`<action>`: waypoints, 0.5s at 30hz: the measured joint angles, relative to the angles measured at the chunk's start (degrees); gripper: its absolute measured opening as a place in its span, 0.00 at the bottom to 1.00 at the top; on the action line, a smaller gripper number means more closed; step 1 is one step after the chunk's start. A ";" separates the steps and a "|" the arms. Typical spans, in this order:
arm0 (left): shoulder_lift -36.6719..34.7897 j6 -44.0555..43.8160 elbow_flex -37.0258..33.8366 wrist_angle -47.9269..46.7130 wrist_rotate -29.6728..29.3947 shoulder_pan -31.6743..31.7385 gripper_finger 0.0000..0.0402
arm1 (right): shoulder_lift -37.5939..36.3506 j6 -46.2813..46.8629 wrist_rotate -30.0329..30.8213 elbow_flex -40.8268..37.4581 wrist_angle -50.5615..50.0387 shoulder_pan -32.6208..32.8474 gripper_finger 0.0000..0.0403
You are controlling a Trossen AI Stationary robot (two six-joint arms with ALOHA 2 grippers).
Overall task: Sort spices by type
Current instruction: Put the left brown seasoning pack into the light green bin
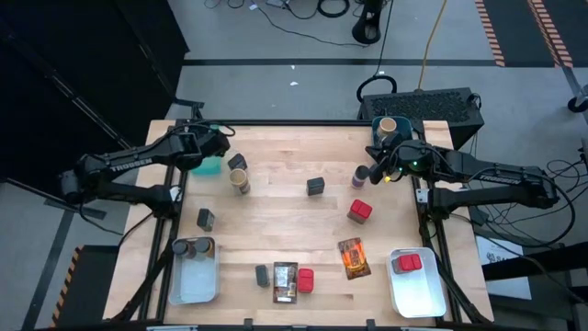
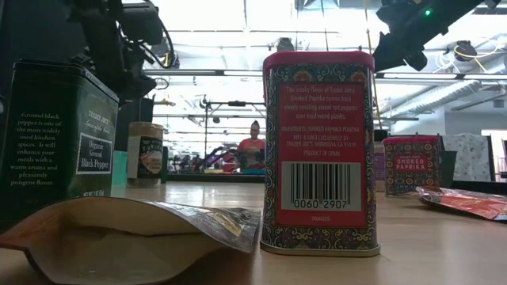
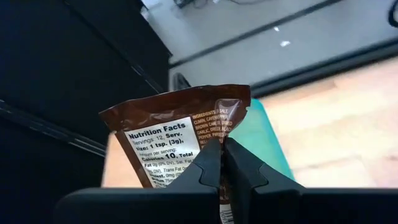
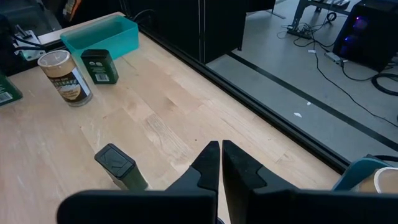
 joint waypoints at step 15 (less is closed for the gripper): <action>6.52 4.83 0.00 1.10 8.49 6.17 0.03 | 0.00 0.01 0.00 0.00 0.02 0.01 0.00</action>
